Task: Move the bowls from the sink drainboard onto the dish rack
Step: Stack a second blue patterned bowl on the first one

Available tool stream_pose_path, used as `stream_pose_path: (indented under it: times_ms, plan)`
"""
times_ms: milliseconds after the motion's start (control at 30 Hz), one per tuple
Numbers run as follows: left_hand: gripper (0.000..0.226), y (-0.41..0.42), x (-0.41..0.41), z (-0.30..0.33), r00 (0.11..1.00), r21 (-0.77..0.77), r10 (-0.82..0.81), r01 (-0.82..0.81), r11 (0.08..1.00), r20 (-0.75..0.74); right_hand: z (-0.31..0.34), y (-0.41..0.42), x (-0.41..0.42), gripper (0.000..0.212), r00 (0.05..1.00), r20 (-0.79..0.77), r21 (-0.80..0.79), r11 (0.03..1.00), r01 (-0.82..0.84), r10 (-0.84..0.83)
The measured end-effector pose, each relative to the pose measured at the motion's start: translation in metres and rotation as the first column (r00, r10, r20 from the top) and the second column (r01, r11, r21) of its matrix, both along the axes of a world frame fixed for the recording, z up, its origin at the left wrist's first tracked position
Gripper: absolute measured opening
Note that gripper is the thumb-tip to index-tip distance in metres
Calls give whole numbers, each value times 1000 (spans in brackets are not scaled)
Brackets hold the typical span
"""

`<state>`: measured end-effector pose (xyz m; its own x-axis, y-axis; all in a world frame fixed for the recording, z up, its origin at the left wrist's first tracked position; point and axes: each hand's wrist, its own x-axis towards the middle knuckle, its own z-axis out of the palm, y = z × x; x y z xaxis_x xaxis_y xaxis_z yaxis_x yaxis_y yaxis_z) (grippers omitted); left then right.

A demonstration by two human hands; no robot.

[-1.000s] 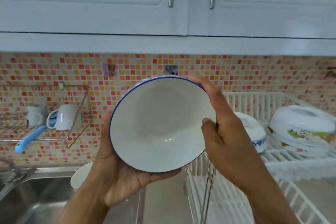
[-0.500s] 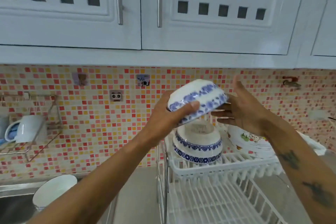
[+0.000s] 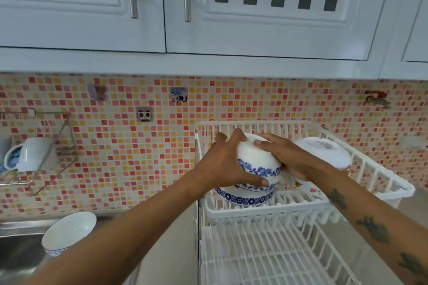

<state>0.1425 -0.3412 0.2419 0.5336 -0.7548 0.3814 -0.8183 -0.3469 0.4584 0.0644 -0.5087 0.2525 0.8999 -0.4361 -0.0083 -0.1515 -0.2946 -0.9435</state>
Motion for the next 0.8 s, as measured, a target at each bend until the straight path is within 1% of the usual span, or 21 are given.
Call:
stream_pose_path:
  times_ms: [33,67,167,267,367,467,600,667,733,800]
  plan:
    - [98,-1,0,0,1000,3,7,-7,1000,-11,-1,0,0,25,1000,9,-3,1000,10,-10]
    - [98,-1,0,0,1000,13,11,-10,1000,-19,-1,-1,0,25,1000,11,-4,1000,14,-14]
    - [102,-2,0,-2,1000,56,24,-23,998,-11,-3,0,0,39,1000,4,-25,1000,17,-17]
    - [111,-4,0,-3,1000,102,31,-31,994,3,-4,1,0,42,1000,14,-44,999,17,-17]
    - [117,-6,1,-4,999,166,45,-49,985,29,-7,2,1,42,999,31,-71,997,28,-26]
    - [114,-8,0,-5,998,214,45,-52,976,39,-8,2,1,38,998,47,-103,993,51,-46]
    - [112,-7,1,-5,999,198,41,-44,979,21,-8,3,0,20,997,59,-101,993,65,-59]
    - [111,-6,1,-6,999,183,43,-44,982,7,-8,4,1,12,990,97,-92,990,108,-99]
    - [116,-5,3,-4,998,167,52,-48,985,-21,-6,4,3,14,976,147,-68,982,174,-163]
    - [118,-5,4,-2,996,165,67,-57,985,-55,-5,5,5,21,963,169,-32,975,220,-211]
